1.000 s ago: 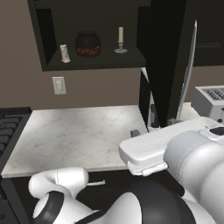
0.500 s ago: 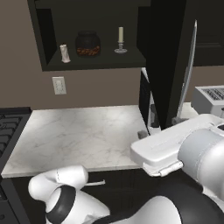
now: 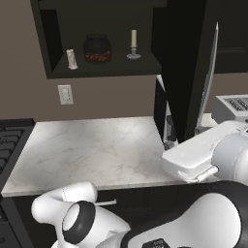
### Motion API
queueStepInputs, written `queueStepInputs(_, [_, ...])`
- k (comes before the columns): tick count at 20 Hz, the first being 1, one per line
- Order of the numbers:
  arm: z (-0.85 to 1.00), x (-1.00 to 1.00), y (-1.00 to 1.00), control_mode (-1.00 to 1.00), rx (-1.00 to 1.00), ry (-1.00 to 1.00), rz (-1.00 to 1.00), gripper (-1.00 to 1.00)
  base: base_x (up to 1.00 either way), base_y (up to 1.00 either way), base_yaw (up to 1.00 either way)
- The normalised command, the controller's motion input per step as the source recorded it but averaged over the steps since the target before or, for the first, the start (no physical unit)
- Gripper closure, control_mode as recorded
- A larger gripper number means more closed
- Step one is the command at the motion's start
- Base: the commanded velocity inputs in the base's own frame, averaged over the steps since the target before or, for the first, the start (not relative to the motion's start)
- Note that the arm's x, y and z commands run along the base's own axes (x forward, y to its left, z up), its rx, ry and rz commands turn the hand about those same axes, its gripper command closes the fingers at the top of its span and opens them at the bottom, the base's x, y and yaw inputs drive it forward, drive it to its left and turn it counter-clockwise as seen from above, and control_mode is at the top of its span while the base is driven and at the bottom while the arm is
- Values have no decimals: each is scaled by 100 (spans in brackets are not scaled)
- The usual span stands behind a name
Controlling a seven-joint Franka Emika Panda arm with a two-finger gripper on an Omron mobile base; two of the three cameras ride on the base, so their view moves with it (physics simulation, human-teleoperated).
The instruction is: Pick the jar and candle from the dining table and place them in the open cabinet. Close the cabinet after placing the objects.
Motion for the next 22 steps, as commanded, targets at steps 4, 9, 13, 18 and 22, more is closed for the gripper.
queueStepInputs(4, [-12, -1, -37, -100, 0, 0, 11, -100, 0, 0, 0])
queueStepInputs(9, [-2, -1, -28, -100, 0, 0, 13, -100, 0, 0, 0])
queueStepInputs(13, [0, 22, -24, -100, 0, 4, 9, -100, 0, 0, 0])
queueStepInputs(18, [0, 28, -21, -100, 0, 6, 12, -100, 0, 0, 0])
queueStepInputs(22, [-2, 29, -21, -100, 0, 7, 8, -100, 0, 0, 0])
